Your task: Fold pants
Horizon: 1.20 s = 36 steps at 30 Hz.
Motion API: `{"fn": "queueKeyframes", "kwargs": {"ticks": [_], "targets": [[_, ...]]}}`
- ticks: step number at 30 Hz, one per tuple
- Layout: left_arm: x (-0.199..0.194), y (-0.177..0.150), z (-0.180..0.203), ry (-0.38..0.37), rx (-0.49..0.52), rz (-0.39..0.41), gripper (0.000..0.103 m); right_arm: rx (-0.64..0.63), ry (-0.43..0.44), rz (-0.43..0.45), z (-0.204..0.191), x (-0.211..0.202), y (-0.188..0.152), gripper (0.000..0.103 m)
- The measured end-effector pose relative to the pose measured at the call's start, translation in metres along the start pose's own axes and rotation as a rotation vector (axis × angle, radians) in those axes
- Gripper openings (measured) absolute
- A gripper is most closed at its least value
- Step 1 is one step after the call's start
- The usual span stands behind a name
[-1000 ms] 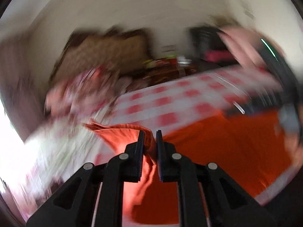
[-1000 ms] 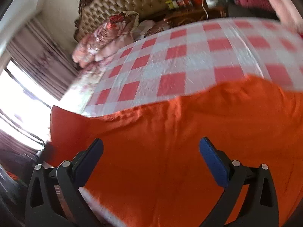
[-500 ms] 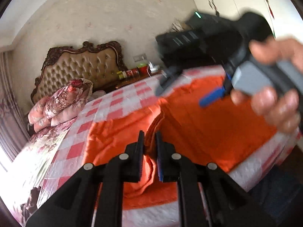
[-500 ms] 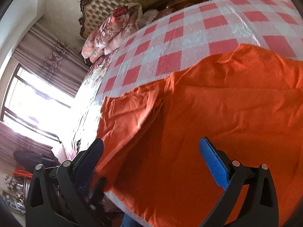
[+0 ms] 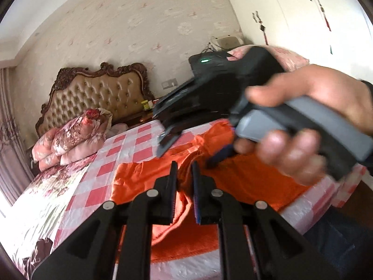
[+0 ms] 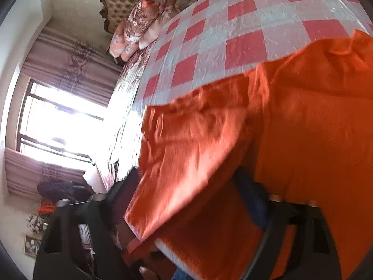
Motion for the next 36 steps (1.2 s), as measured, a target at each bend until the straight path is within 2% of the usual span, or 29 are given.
{"fn": "queueKeyframes", "kwargs": {"ticks": [1, 2, 3, 4, 5, 10, 17, 27, 33, 36], "targets": [[0.001, -0.001, 0.006, -0.004, 0.013, -0.001, 0.012, -0.003, -0.002, 0.011, 0.0, 0.0, 0.004, 0.06], [0.001, -0.001, 0.011, -0.008, 0.027, -0.003, 0.012, -0.009, -0.011, 0.026, 0.001, 0.0, 0.008, 0.044], [0.005, -0.001, 0.017, -0.019, 0.044, -0.01, 0.012, -0.004, -0.023, 0.052, 0.005, -0.002, 0.012, 0.034], [0.008, -0.002, 0.024, -0.033, 0.056, -0.018, 0.012, 0.007, -0.015, 0.072, 0.009, -0.005, 0.015, 0.016], [0.011, -0.002, 0.03, -0.041, 0.068, -0.021, 0.012, 0.015, -0.009, 0.081, 0.014, -0.007, 0.017, 0.009], [0.026, 0.017, 0.061, -0.074, 0.158, -0.013, 0.012, 0.014, 0.029, 0.145, 0.03, -0.036, 0.027, 0.008], [0.045, 0.037, 0.097, -0.127, 0.2, -0.009, 0.012, 0.047, 0.042, 0.228, 0.056, -0.075, 0.044, 0.008], [0.06, 0.03, 0.115, -0.165, 0.233, -0.044, 0.012, 0.057, -0.013, 0.23, 0.082, -0.074, 0.04, 0.008], [0.05, 0.041, 0.11, -0.15, 0.204, -0.015, 0.012, 0.025, -0.014, 0.228, 0.072, -0.082, 0.039, 0.008], [0.053, 0.038, 0.114, -0.16, 0.211, -0.026, 0.012, 0.01, -0.062, 0.216, 0.075, -0.078, 0.04, 0.008]]}}
Point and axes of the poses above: each gripper's, at about its wrist camera, not at the fingertips, and x roughly the way its jaws point, z to its right, y to its top, the point moved 9 cm from there along x, roughly the way its jaws point, and after that the axes turned 12 degrees about x, right-handed, at the moved point
